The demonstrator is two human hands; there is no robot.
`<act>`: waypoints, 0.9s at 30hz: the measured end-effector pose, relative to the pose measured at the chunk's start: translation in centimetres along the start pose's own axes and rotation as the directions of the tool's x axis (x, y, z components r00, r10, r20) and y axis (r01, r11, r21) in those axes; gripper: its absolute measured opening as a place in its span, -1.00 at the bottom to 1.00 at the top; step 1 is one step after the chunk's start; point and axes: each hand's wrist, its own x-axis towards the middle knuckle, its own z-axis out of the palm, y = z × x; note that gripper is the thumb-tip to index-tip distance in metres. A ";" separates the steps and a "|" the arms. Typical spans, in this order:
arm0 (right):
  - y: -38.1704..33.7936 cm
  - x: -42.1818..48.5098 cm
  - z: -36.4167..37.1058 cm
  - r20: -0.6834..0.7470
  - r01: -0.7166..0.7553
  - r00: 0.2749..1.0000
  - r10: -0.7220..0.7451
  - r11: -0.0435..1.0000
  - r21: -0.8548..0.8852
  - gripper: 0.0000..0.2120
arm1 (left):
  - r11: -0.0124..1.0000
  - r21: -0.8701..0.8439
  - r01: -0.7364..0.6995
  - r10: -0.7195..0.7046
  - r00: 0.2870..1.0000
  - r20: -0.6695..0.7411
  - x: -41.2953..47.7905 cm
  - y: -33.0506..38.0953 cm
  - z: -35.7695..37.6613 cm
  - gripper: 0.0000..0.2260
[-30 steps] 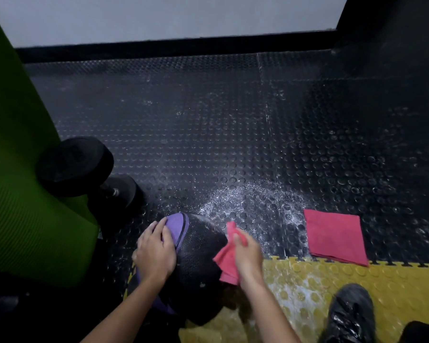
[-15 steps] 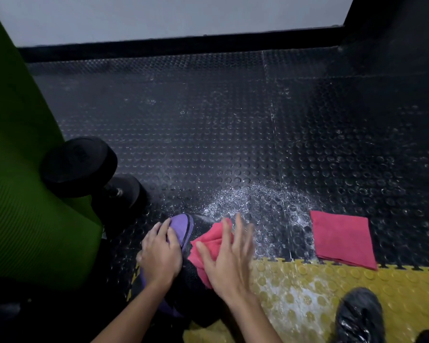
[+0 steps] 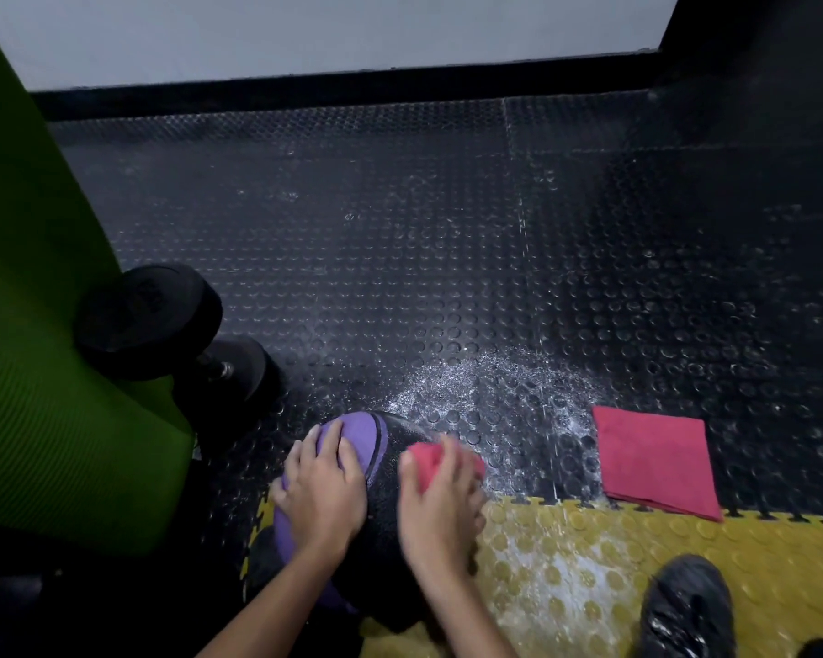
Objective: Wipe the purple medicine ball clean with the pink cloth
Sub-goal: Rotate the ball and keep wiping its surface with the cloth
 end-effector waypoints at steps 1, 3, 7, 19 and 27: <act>-1.0 -1.1 0.1 -0.069 0.152 0.985 -0.157 0.986 -0.075 -0.56 | 1.000 0.002 -0.001 0.001 1.000 0.001 0.0 0.0 0.0 -0.44; -1.1 -1.9 0.7 -0.105 0.338 0.930 -0.353 0.931 -0.136 -0.62 | 1.000 -0.018 -0.002 0.002 1.000 -0.003 -0.2 -0.2 0.0 -0.41; 3.0 1.3 -0.3 0.090 -0.072 0.995 0.049 0.958 0.277 -0.51 | 0.998 -0.057 -0.004 0.004 1.000 -0.005 -0.1 -0.7 -0.3 -0.41; 0.4 0.0 -0.7 -0.021 0.228 0.974 -0.228 0.971 0.071 -0.54 | 0.993 -0.109 0.035 -0.036 0.999 -0.008 0.5 -1.7 -0.5 -0.59; 3.5 0.5 0.5 0.125 -0.070 0.991 0.045 0.978 0.198 -0.54 | 0.992 -0.121 0.023 -0.024 1.000 -0.005 1.0 -1.5 -0.6 -0.63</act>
